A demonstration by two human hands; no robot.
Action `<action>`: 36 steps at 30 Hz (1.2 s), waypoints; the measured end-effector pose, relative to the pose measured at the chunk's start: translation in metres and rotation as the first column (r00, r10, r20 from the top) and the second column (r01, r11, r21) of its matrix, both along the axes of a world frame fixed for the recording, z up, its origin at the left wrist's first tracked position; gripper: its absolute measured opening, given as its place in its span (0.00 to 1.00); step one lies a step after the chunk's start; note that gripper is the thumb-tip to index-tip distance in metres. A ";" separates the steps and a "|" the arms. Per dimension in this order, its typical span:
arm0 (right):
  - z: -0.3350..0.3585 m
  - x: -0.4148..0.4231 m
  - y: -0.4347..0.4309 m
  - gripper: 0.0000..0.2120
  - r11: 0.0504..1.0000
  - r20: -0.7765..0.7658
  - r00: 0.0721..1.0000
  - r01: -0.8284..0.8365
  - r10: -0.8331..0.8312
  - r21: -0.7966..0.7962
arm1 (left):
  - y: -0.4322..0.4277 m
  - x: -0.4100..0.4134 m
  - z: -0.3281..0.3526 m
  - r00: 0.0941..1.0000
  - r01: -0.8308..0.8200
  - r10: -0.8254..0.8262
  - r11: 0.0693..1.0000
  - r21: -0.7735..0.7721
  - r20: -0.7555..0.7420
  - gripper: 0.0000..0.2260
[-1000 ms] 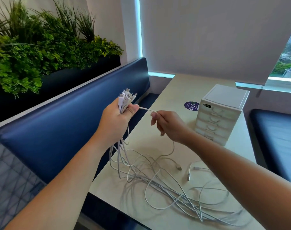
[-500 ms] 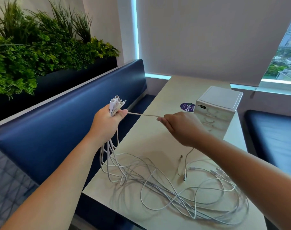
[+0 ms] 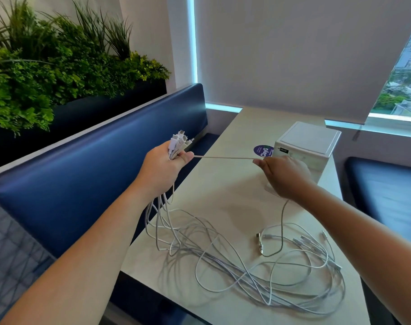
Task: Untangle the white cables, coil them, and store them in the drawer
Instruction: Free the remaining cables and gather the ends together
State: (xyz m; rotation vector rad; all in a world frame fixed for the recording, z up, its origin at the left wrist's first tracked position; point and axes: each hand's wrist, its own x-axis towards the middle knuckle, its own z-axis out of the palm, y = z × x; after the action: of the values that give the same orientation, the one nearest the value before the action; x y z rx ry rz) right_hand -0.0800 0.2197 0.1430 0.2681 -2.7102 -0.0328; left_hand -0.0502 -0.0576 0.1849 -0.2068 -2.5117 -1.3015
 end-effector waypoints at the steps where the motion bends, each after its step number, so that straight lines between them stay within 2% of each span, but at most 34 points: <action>1: -0.001 -0.001 0.004 0.24 1.000 -0.003 1.000 0.002 -0.002 -0.005 | -0.001 0.001 0.001 1.000 -0.001 0.001 1.000 -0.010 0.002 0.13; 4: -0.003 0.001 0.014 0.25 1.000 -0.033 0.999 -0.011 0.011 0.003 | -0.007 -0.001 0.004 0.999 -0.031 0.031 0.999 0.025 0.012 0.14; 6: -0.007 0.004 0.020 0.30 0.999 -0.057 0.998 -0.028 0.030 0.037 | -0.015 -0.003 0.006 0.999 -0.050 0.049 0.997 0.052 0.017 0.15; 12: -0.021 0.009 0.055 0.29 1.000 0.013 1.000 0.024 -0.024 -0.020 | -0.050 -0.016 0.016 0.993 -0.120 0.120 0.983 0.140 0.008 0.15; 15: -0.028 0.016 0.064 0.32 1.000 0.023 1.000 0.004 -0.004 -0.002 | -0.056 -0.018 0.018 0.988 -0.151 0.155 0.982 0.113 -0.026 0.14; 20: -0.037 0.037 0.069 0.25 0.992 0.108 0.990 -0.104 0.095 0.077 | -0.060 -0.021 0.025 0.965 -0.214 0.231 0.967 0.137 -0.124 0.13; 23: -0.049 0.045 0.081 0.37 0.976 0.121 0.974 -0.201 0.190 0.080 | -0.065 -0.023 0.021 0.955 -0.248 0.263 0.962 0.113 -0.140 0.14; 25: -0.058 0.049 0.087 0.41 0.967 0.143 0.964 -0.238 0.224 0.089 | -0.068 -0.024 0.015 0.949 -0.273 0.291 0.952 0.141 -0.121 0.14; 27: -0.064 0.051 0.092 0.39 0.973 0.163 0.966 -0.216 0.201 0.079 | -0.069 -0.024 0.008 0.945 -0.300 0.315 0.943 0.146 -0.091 0.13; 31: -0.063 0.052 0.103 0.26 0.998 0.291 0.956 -0.050 0.039 0.030 | -0.070 -0.022 0.005 0.933 -0.329 0.349 0.927 0.181 -0.091 0.13; 34: -0.070 0.055 0.111 0.21 0.996 0.398 0.914 0.052 -0.077 0.073 | -0.066 -0.022 0.008 0.940 -0.299 0.322 0.937 0.178 -0.115 0.14; 36: -0.076 0.056 0.113 0.22 0.992 0.466 0.875 0.113 -0.130 0.064 | -0.060 -0.022 0.010 0.945 -0.276 0.300 0.946 0.172 -0.131 0.14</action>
State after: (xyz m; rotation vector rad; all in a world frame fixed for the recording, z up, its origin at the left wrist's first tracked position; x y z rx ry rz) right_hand -0.0245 0.3331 0.0666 0.1247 -3.2124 -0.0579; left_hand -0.0726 -0.1179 0.1949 0.0893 -2.2011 -1.2919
